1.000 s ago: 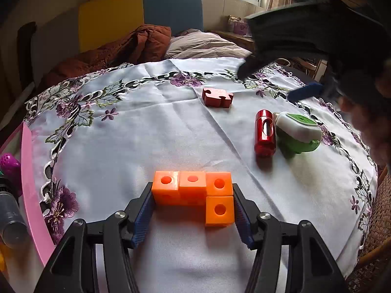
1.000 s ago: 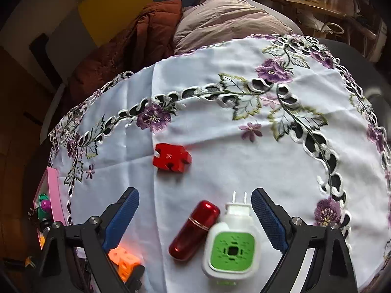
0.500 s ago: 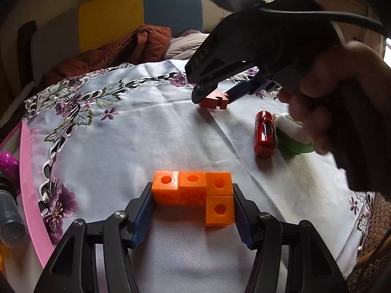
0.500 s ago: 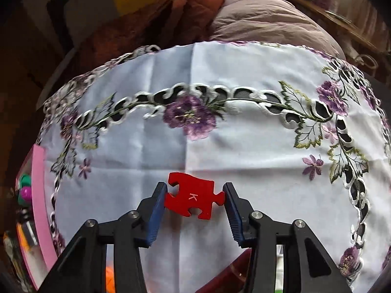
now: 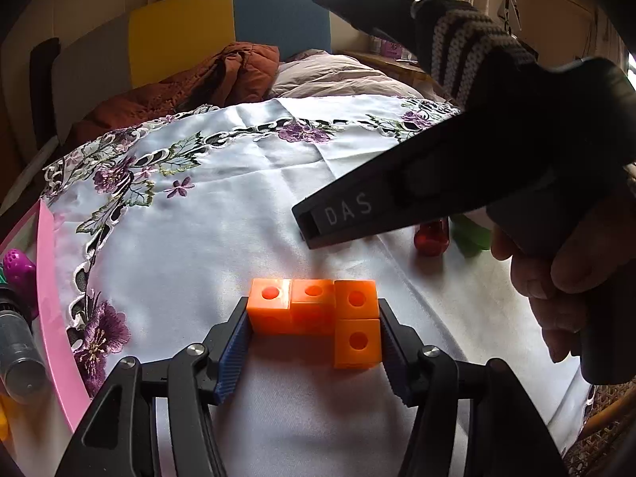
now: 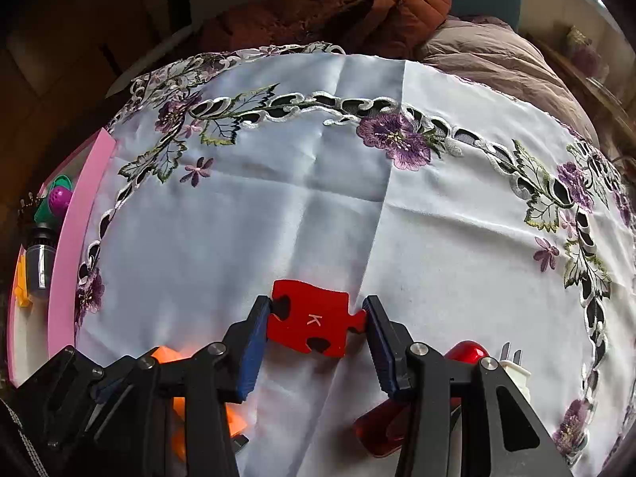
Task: Organize rigid objects
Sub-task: 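Lift the red puzzle piece with the right gripper while the left lifts the orange blocks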
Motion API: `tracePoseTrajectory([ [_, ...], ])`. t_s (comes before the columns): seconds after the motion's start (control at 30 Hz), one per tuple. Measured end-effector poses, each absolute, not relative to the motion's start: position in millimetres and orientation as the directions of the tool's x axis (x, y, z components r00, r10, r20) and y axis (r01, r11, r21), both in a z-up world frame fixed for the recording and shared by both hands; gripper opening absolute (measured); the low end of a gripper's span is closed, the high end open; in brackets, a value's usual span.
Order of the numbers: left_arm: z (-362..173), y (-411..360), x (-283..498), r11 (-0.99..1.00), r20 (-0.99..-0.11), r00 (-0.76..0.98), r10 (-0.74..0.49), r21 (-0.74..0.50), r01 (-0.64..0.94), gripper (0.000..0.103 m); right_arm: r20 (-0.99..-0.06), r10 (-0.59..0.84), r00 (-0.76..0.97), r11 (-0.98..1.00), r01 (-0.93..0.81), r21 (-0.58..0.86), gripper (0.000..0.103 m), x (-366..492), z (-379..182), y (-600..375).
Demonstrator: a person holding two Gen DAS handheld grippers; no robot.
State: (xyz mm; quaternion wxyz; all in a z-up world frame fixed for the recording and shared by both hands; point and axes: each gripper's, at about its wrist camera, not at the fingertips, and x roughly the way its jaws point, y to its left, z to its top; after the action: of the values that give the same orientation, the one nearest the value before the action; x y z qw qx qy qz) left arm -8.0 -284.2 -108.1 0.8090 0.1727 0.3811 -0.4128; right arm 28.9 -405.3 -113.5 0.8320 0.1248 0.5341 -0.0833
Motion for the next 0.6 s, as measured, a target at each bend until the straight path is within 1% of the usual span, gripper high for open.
tracePoseTrajectory([
  [0.3,-106.7,-282.2,-8.5,0.606,-0.762,0.373,-0.53,-0.031,0.795,0.06,-0.906,-0.027,0.421,0.966,0.243,0.084,0.048,31.5,-112.2,-402.1],
  [0.4,-102.7,-278.8,-6.9,0.626,-0.771,0.37,-0.518,-0.047,0.778,0.06,-0.901,-0.033,0.432,0.971,0.227,0.073,0.048,31.8,-112.4,-401.2],
  [0.47,-96.5,-274.6,-8.7,0.622,-0.751,0.373,-0.545,-0.063,0.78,0.06,-0.899,-0.034,0.437,0.973,0.221,0.071,0.048,32.3,-112.8,-401.0],
  [0.6,-71.8,-265.3,-21.8,0.617,-0.707,0.424,-0.565,-0.021,0.787,0.06,-0.894,-0.036,0.447,0.975,0.213,0.067,0.048,32.7,-113.1,-400.9],
])
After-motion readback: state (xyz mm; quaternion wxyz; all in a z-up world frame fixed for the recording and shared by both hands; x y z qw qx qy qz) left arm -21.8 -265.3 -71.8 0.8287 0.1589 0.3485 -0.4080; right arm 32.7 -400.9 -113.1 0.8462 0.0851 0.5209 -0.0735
